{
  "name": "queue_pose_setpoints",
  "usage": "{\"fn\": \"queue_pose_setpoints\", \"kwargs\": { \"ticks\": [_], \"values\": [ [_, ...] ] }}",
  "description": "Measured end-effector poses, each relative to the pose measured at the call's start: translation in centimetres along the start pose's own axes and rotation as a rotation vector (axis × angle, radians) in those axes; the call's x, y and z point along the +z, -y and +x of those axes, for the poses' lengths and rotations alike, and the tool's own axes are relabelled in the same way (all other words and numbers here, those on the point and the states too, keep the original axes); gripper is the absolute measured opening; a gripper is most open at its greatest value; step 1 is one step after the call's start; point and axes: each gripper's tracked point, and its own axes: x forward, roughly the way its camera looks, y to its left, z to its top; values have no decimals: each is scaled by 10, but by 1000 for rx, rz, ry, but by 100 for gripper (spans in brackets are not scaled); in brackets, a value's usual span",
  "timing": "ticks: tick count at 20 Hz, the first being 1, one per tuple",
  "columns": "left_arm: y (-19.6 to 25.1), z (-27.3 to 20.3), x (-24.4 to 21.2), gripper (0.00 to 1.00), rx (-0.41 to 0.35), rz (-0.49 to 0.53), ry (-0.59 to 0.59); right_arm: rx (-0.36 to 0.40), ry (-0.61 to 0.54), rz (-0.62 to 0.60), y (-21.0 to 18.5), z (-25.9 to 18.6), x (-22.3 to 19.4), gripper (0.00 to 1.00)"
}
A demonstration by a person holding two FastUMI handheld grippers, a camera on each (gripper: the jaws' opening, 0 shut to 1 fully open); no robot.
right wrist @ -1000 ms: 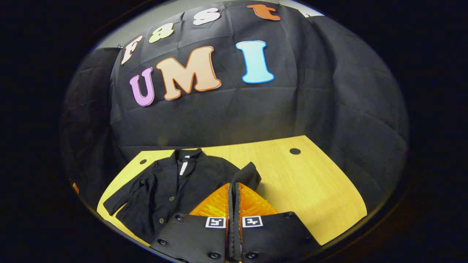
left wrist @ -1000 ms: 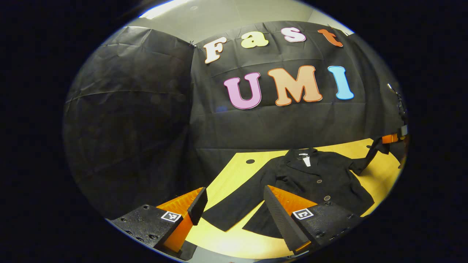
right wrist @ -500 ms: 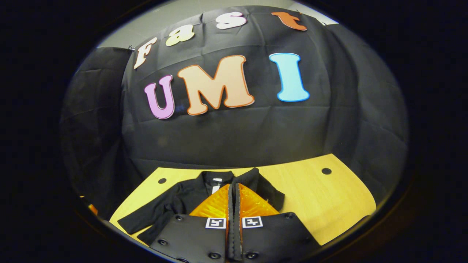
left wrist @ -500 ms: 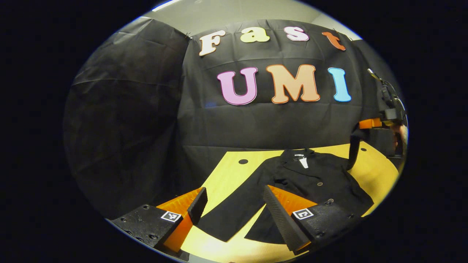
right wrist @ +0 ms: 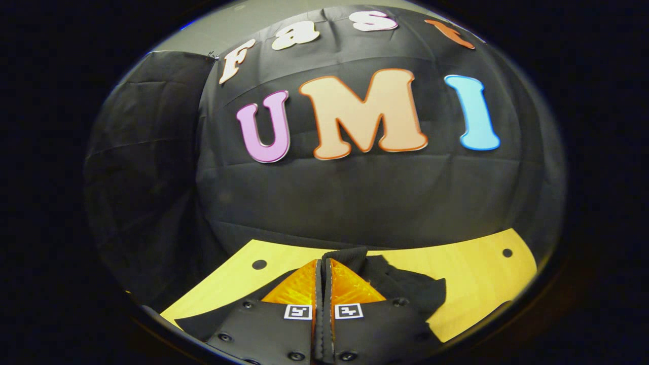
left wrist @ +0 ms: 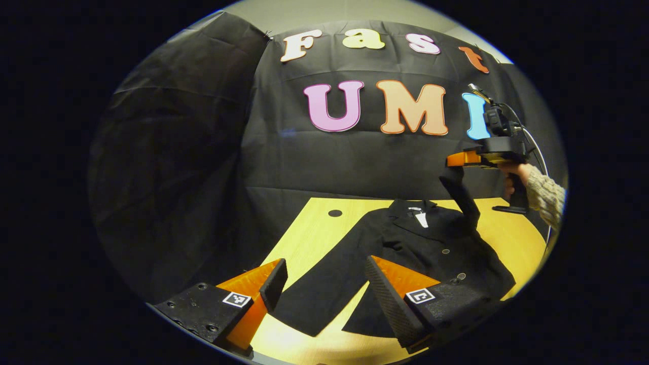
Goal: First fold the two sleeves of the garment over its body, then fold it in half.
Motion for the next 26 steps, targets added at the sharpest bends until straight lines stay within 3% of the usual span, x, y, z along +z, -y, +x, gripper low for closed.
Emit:
{"fn": "queue_pose_setpoints", "kwargs": {
  "ticks": [5,8,13,19,22,25,26],
  "values": [
    [-26,7,-26,100,37,-13,-84,78,-49,-56,-56,67,-34,0],
    [-34,14,-38,96,53,-19,-110,104,-89,-109,-79,99,-61,2],
    [-39,31,-61,96,78,-40,-158,112,-176,-120,-92,129,-108,2],
    [-44,23,-93,96,98,-73,-202,108,-227,-152,-94,137,-133,6],
    [-47,18,-104,96,112,-83,-219,97,-229,-150,-92,137,-134,15],
    [-47,22,-116,96,117,-101,-235,121,-200,-144,-99,133,-124,19],
    [-47,23,-121,95,117,-111,-241,127,-195,-148,-99,131,-123,46]
  ]
}}
